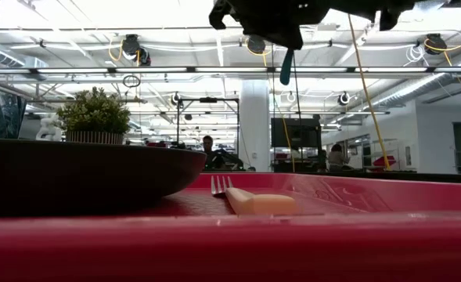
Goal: Pick and place plate/cup/fork/spoon on tray
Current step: Put the blue spoon on the red serving tray on the right side of the orange fork
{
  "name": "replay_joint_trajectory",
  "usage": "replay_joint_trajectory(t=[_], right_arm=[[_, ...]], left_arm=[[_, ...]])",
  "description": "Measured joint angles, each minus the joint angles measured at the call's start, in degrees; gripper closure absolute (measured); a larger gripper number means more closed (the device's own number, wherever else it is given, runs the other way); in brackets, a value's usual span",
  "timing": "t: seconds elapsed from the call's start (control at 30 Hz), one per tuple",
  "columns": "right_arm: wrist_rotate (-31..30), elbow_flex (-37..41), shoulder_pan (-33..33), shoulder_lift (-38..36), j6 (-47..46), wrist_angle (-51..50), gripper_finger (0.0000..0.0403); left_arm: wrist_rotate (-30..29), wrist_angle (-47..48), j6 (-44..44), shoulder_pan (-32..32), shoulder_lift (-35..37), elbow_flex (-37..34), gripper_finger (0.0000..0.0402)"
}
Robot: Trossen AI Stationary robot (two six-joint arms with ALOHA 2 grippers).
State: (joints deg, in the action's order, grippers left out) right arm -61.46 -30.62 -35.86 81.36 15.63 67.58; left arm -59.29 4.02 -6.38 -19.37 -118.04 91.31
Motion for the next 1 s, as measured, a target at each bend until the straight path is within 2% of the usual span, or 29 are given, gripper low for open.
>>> replay_joint_trajectory(t=[0.47, 0.77, 1.0], right_arm=[[-1.5, -1.0, 2.8, 3.2, -7.1, 1.5, 0.0268], [0.0, -1.0, 2.8, 3.2, -7.3, 3.4, 0.0270], [-0.1, -1.0, 2.8, 3.2, -7.2, 2.3, 0.0309]], left_arm=[[-0.8, -1.3, 1.4, -1.5, -0.2, 0.0, 0.0396], [-2.1, -2.1, 2.9, -1.6, -2.9, 0.0, 0.0396], [-6.0, -2.7, 2.9, -1.8, -2.8, 0.0, 0.0396]])
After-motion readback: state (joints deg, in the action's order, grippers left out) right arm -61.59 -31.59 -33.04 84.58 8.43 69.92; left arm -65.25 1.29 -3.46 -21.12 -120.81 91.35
